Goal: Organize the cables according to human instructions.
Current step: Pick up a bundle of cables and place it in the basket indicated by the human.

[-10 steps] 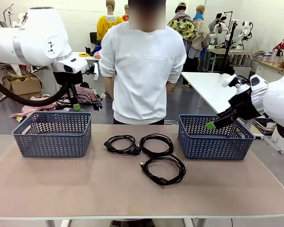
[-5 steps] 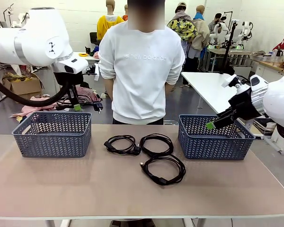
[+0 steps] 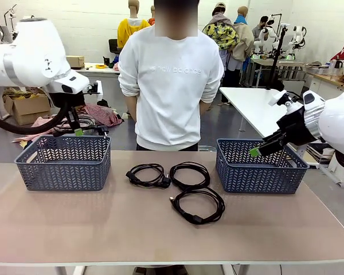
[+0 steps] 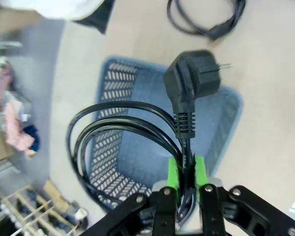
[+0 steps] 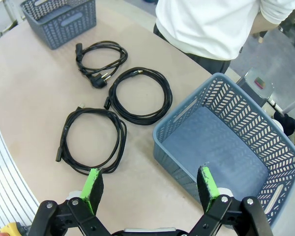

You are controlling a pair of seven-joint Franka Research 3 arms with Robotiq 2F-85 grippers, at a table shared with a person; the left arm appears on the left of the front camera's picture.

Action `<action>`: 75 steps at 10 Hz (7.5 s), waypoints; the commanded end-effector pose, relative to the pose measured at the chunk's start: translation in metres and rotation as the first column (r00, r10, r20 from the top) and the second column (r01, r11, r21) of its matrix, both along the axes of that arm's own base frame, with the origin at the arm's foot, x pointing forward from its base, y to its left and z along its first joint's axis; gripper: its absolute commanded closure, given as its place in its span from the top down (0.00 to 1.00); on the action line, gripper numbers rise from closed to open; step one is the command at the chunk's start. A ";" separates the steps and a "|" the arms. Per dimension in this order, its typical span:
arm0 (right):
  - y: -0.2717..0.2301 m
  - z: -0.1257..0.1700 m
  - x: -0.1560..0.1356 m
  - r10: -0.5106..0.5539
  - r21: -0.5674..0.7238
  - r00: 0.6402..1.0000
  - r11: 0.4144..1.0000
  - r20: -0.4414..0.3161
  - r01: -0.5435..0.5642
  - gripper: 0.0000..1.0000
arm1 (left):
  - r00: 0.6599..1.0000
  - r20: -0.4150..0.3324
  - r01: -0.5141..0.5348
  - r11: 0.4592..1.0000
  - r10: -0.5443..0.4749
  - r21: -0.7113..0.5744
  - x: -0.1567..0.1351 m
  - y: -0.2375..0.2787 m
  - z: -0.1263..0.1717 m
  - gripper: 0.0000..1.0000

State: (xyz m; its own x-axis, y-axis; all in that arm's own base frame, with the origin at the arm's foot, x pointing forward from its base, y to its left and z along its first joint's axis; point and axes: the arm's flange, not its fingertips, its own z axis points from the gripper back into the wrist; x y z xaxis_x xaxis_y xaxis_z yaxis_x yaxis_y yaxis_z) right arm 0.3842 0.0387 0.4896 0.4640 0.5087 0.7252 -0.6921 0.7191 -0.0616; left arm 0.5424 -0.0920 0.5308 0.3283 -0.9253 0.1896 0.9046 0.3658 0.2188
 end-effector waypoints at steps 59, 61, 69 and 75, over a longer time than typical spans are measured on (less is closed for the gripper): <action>0.000 0.000 0.000 0.001 0.011 1.000 1.000 -0.001 -0.001 1.00 | 0.996 -0.069 0.047 0.973 -0.064 -0.224 -0.143 -0.042 -0.075 1.00; 0.000 0.000 0.000 0.001 0.011 1.000 1.000 -0.001 -0.001 1.00 | 0.996 -0.069 0.047 0.973 -0.064 -0.224 -0.143 -0.042 -0.075 1.00; 0.000 0.000 0.000 0.001 0.011 1.000 1.000 -0.001 -0.001 1.00 | 0.993 -0.029 0.106 0.982 -0.112 -0.158 -0.136 -0.058 -0.074 1.00; 0.000 0.000 0.000 0.001 0.011 1.000 1.000 -0.001 -0.001 1.00 | 0.947 -0.056 0.318 0.947 -0.316 0.044 -0.061 -0.155 -0.091 1.00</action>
State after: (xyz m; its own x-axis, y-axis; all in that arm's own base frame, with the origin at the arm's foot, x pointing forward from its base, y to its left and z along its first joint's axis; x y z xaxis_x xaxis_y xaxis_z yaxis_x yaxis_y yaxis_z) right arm 0.3840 0.0391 0.4898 0.4633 0.5094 0.7251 -0.6926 0.7186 -0.0623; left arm 0.4650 -0.2377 0.4381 0.0228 -0.9859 0.1656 0.9818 0.0533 0.1822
